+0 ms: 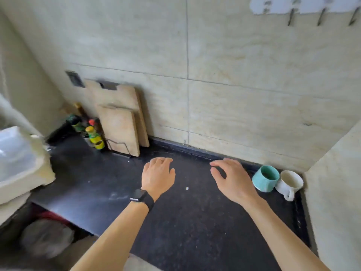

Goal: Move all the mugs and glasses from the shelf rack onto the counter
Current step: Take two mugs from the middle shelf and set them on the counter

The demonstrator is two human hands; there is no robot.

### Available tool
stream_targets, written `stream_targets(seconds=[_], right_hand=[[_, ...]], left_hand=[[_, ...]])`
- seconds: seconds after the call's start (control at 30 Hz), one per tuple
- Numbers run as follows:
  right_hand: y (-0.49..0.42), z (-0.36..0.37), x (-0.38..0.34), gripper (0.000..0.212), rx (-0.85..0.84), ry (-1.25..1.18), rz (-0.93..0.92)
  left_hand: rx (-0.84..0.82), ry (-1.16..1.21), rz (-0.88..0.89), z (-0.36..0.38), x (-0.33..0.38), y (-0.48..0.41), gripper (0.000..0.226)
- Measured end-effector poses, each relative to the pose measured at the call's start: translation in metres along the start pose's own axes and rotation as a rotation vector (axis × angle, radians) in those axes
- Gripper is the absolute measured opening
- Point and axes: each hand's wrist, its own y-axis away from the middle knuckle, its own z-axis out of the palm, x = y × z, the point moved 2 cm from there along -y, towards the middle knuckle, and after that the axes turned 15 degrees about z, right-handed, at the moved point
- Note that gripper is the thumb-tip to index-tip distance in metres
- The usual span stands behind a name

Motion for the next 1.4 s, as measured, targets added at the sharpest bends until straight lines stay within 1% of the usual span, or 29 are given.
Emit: stream_targets(seconds=[0.07, 0.17, 0.27, 0.33, 0.47, 0.57, 0.67, 0.77, 0.83, 0.93, 1.07, 1.27, 1.4], right_hand=[[0.006, 0.011, -0.054, 0.033, -0.021, 0.021, -0.180], [0.035, 0.039, -0.137, 0.033, -0.094, 0.027, -0.440], [0.092, 0.073, -0.218, 0.032, -0.167, -0.024, -0.670], [0.149, 0.094, -0.272, 0.032, -0.250, -0.071, -0.792], [0.291, 0.131, -0.364, 0.032, -0.391, -0.121, -1.083], [0.407, 0.156, -0.414, 0.034, -0.507, -0.153, -1.296], [0.523, 0.175, -0.452, 0.036, -0.595, -0.148, -1.459], [0.628, 0.192, -0.482, 0.036, -0.645, -0.182, -1.580], [0.683, 0.206, -0.498, 0.039, -0.658, -0.193, -1.635], [0.747, 0.228, -0.520, 0.043, -0.660, -0.192, -1.651], [0.809, 0.250, -0.547, 0.047, -0.657, -0.171, -1.647], [0.856, 0.295, -0.605, 0.045, -0.612, -0.132, -1.623], [0.876, 0.341, -0.651, 0.043, -0.587, -0.144, -1.583]], left_hand=[[0.102, -0.061, -0.127, -0.035, -0.033, 0.056, 0.045], [0.214, -0.175, -0.353, -0.079, -0.072, 0.167, 0.042], [0.254, -0.295, -0.575, -0.124, -0.095, 0.297, 0.039], [0.269, -0.349, -0.737, -0.155, -0.099, 0.388, 0.037], [0.352, -0.472, -1.034, -0.206, -0.078, 0.563, 0.038], [0.412, -0.544, -1.236, -0.230, -0.045, 0.681, 0.037], [0.462, -0.590, -1.424, -0.242, -0.010, 0.788, 0.036], [0.482, -0.627, -1.559, -0.249, 0.013, 0.886, 0.038], [0.464, -0.660, -1.609, -0.256, 0.020, 0.943, 0.039], [0.465, -0.728, -1.634, -0.273, 0.018, 1.016, 0.035], [0.474, -0.749, -1.608, -0.300, -0.003, 1.081, 0.037], [0.548, -0.639, -1.522, -0.319, -0.078, 1.131, 0.041], [0.540, -0.584, -1.451, -0.324, -0.149, 1.159, 0.043]])
